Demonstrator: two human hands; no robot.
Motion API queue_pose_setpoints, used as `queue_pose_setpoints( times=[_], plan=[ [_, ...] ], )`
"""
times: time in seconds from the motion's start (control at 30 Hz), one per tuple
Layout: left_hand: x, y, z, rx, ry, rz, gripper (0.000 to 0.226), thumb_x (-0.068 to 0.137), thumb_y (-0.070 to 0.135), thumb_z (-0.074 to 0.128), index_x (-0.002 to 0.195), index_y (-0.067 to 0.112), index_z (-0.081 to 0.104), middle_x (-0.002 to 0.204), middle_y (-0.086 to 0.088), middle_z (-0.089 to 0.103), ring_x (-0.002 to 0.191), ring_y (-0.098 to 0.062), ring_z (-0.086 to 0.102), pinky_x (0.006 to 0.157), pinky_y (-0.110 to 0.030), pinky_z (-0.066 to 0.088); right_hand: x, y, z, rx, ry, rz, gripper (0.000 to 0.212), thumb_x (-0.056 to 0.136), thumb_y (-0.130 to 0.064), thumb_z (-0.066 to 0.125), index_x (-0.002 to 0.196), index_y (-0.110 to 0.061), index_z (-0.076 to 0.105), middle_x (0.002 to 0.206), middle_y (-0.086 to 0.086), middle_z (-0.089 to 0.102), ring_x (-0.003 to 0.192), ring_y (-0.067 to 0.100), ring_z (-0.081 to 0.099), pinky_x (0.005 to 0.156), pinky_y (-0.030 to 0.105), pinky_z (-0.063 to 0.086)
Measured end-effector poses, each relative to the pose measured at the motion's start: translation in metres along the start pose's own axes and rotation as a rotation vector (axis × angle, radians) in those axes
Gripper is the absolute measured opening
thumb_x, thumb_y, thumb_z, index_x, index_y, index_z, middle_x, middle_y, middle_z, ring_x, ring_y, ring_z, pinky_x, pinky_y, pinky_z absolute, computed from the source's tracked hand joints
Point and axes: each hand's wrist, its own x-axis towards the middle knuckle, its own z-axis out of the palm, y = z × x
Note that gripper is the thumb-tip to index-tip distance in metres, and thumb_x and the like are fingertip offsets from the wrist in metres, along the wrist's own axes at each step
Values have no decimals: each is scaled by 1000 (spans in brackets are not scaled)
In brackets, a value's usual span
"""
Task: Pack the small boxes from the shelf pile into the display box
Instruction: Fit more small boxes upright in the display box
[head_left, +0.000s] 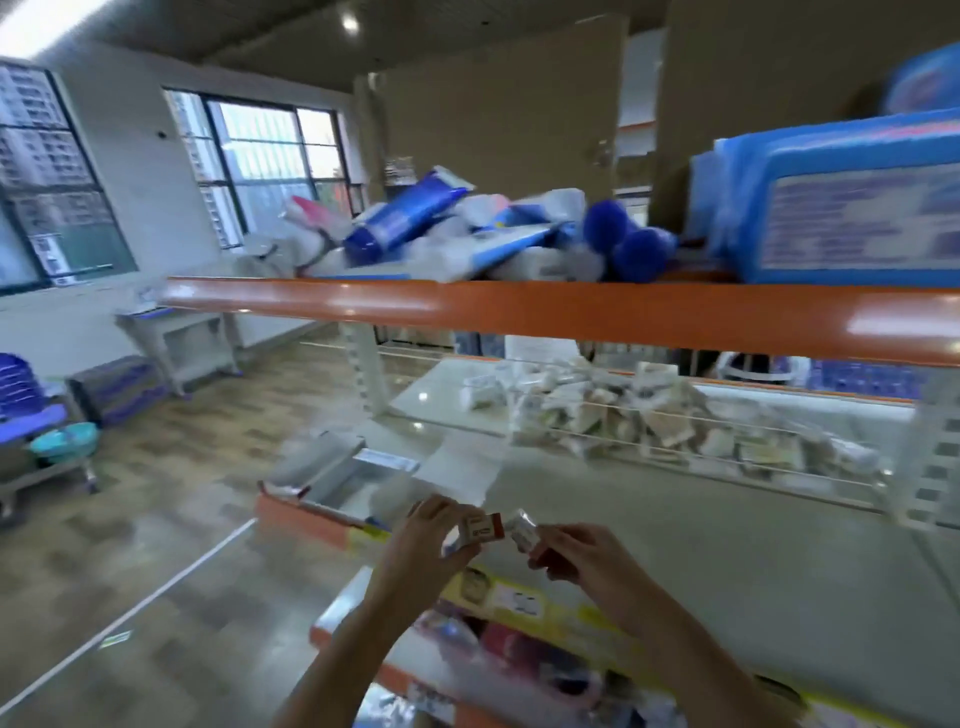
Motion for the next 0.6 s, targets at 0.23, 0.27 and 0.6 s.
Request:
queue_pose_setpoints(
  times=[0.23, 0.27, 0.6],
  plan=[
    [-14, -106, -59, 8, 49, -62, 37, 64, 17, 83, 100, 18, 72, 95, 2, 66, 88, -19, 63, 73, -21, 45, 67, 13, 94, 39, -119, 74, 30, 61, -35, 72, 65, -6, 75, 71, 14, 70, 63, 18, 67, 66, 24, 55],
    [-14, -117, -64, 24, 57, -61, 38, 63, 17, 84, 99, 18, 72, 94, 2, 66, 86, -19, 63, 71, -18, 42, 77, 14, 104, 48, -148, 90, 27, 61, -31, 72, 65, -4, 75, 73, 15, 70, 64, 18, 68, 66, 24, 57],
    [18, -238, -101, 103, 90, -101, 36, 69, 21, 81, 104, 21, 71, 100, -1, 67, 97, -23, 57, 76, -30, 45, 190, -5, 187, -178, -331, 70, 16, 74, -23, 70, 82, -10, 77, 84, 14, 73, 78, 20, 70, 68, 21, 55]
  ],
)
